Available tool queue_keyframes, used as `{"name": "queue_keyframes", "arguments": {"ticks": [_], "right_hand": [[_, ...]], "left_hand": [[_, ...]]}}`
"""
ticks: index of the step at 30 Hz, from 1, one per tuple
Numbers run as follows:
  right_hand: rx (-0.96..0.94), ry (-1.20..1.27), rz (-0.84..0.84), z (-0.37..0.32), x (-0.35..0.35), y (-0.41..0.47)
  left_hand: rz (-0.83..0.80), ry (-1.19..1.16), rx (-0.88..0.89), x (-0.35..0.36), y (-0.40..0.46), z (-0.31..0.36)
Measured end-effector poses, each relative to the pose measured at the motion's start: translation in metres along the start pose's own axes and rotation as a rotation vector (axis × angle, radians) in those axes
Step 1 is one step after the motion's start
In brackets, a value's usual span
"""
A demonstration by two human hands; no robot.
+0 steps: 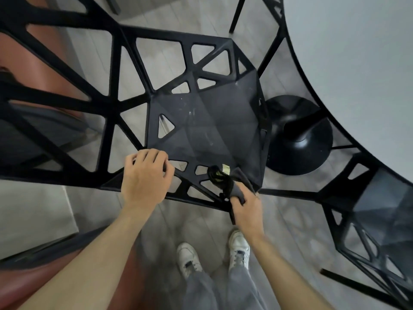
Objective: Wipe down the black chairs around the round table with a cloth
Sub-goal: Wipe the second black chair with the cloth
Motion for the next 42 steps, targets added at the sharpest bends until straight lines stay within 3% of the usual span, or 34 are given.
{"name": "queue_keyframes", "arguments": {"ticks": [6, 10, 16, 21, 24, 31, 37, 40, 42], "right_hand": [[-0.104, -0.228, -0.157, -0.007, 0.023, -0.02], [-0.294, -0.422, -0.285, -0.011, 0.029, 0.014], [-0.329, -0.485, -0.215, -0.013, 0.017, 0.042], [-0.26, -0.317, 0.025, -0.005, -0.001, 0.033], [-0.312, -0.338, 0.119, -0.011, -0.004, 0.026], [-0.283, -0.379, 0.367, -0.005, 0.009, -0.02], [-0.183, -0.538, 0.223, -0.019, 0.079, -0.078], [-0.234, -0.536, 0.151, -0.025, 0.105, -0.076], [-0.282, -0.473, 0.195, -0.035, 0.104, -0.068]], "left_hand": [[0.057, -0.018, 0.031, -0.009, 0.001, 0.004], [0.145, -0.044, 0.087, -0.011, -0.002, 0.005], [0.251, -0.138, 0.091, -0.014, -0.006, 0.0], [0.186, -0.166, 0.093, -0.004, -0.005, -0.003], [0.181, -0.202, 0.125, -0.004, -0.003, -0.003], [0.464, -0.369, 0.286, -0.031, -0.028, -0.009], [0.443, -0.246, 0.389, -0.032, -0.043, -0.036], [0.484, -0.231, 0.371, -0.03, -0.034, -0.068], [0.477, -0.232, 0.393, -0.028, -0.027, -0.083]]}}
Point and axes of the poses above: each hand's wrist, its own y-axis towards the middle knuckle, its own x-axis out of the palm, z = x × y, the point moved 10 cm from there along y, towards the middle knuckle, and after that the axes turned 4 degrees about -z, right-handed, at the moved point
